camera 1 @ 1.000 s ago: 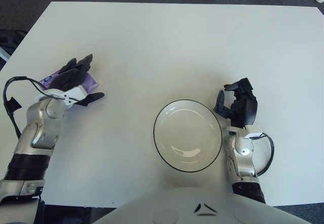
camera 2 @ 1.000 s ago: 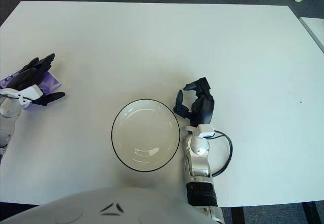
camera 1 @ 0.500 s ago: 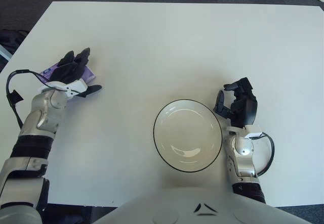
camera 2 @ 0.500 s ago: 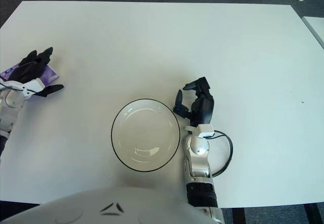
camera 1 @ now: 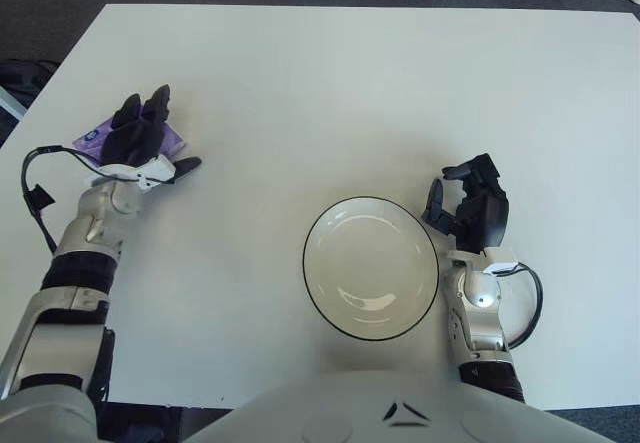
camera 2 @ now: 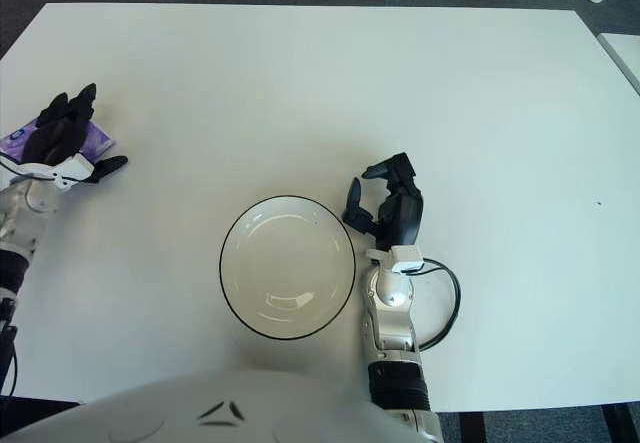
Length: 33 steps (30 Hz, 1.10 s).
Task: Put the tissue paper into the plate.
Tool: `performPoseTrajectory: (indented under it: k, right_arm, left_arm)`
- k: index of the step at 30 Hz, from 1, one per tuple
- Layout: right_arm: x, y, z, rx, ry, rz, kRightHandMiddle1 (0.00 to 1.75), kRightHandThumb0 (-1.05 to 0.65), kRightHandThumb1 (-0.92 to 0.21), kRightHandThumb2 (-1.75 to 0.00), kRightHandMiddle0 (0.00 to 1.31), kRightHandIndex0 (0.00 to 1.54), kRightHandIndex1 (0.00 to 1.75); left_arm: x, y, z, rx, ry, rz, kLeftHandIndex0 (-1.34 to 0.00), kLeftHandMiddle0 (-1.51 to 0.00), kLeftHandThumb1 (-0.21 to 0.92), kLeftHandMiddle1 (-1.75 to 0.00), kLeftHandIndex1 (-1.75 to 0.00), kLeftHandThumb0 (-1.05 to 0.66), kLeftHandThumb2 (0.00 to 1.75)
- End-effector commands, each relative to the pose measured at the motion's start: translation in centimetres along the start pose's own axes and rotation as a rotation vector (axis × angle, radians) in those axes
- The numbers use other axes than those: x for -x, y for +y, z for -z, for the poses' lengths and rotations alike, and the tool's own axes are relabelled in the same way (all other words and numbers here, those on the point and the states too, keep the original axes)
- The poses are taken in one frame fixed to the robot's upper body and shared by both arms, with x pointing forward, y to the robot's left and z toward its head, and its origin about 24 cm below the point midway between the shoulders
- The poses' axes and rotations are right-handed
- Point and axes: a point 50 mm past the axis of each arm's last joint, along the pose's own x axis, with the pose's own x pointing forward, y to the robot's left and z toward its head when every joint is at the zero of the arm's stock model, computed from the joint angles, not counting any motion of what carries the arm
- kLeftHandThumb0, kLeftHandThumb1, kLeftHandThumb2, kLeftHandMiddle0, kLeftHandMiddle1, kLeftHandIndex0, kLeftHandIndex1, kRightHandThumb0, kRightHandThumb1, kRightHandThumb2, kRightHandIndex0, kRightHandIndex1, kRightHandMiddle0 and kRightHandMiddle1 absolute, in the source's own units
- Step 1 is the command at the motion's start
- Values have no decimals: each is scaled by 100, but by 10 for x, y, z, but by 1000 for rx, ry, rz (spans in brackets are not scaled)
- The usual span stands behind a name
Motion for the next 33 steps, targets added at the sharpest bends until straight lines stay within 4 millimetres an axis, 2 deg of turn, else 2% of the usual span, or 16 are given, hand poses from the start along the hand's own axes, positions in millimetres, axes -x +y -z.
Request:
performPoseTrajectory:
  k: [1, 4, 7, 10, 16, 21, 25, 33]
  right_arm:
    - [24, -17, 21, 58, 111, 40, 175, -48, -33, -132, 61, 113, 175]
    - [24, -17, 21, 57, 118, 34, 175, -48, -32, -132, 61, 113, 175]
    - [24, -17, 21, 55, 120, 28, 175, -48, -32, -132, 61, 113, 175]
    - [24, -17, 20, 55, 116, 24, 175, -48, -32, -132, 61, 113, 175]
    - [23, -17, 21, 62, 117, 34, 175, -49, -31, -133, 62, 114, 175]
    - [24, -18, 21, 58, 113, 33, 175, -49, -31, -134, 62, 114, 175]
    - [24, -18, 21, 59, 114, 33, 175, -49, -31, -134, 62, 114, 175]
    - [24, -18, 21, 65, 136, 38, 175, -49, -31, -134, 62, 113, 175]
  left_arm:
    - [44, -72, 29, 18, 171, 257, 0, 0, 25, -80, -75, -80, 98]
    - [44, -77, 30, 9, 189, 246, 0, 0, 23, -87, -82, -78, 100]
    - [43, -81, 31, 2, 204, 236, 0, 0, 16, -120, -110, -71, 108]
    - [42, -81, 30, 0, 204, 227, 0, 0, 12, -139, -121, -68, 113]
    - [41, -82, 29, -3, 203, 210, 0, 0, 10, -163, -138, -63, 119]
    - [40, -82, 29, -7, 203, 199, 0, 0, 10, -172, -156, -56, 123]
    - [40, -81, 29, -8, 204, 190, 0, -2, 10, -174, -165, -53, 125]
    - [40, -81, 28, -1, 196, 151, -3, -23, 12, -175, -174, -46, 125]
